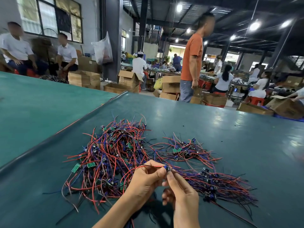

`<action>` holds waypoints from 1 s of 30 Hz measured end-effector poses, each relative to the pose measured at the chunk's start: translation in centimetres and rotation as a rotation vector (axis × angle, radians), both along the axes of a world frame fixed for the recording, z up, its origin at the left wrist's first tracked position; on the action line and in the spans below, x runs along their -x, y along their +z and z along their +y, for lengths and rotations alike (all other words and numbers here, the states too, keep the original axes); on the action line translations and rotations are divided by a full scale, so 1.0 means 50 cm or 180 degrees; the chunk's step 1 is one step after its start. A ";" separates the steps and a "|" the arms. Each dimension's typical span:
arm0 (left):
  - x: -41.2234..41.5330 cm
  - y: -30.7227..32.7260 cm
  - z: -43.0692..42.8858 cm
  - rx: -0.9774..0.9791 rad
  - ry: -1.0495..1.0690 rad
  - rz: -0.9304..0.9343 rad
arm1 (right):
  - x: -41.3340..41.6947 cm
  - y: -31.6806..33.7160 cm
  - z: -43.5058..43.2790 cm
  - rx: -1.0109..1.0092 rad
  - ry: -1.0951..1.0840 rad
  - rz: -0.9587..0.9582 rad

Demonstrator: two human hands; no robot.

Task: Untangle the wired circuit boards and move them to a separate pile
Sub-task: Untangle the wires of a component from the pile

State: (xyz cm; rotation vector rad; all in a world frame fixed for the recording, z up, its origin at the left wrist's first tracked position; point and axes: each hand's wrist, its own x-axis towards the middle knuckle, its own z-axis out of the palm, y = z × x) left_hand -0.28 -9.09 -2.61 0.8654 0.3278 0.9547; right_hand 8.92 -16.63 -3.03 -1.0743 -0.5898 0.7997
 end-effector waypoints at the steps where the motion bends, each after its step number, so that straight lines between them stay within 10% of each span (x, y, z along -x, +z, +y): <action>1: 0.001 0.001 -0.002 -0.0029 0.0026 0.0085 | 0.000 -0.001 0.000 0.0000 -0.0003 0.0080; 30: 0.007 -0.006 -0.006 0.0047 0.0173 0.0229 | -0.018 0.012 -0.013 -0.0398 0.0227 0.0939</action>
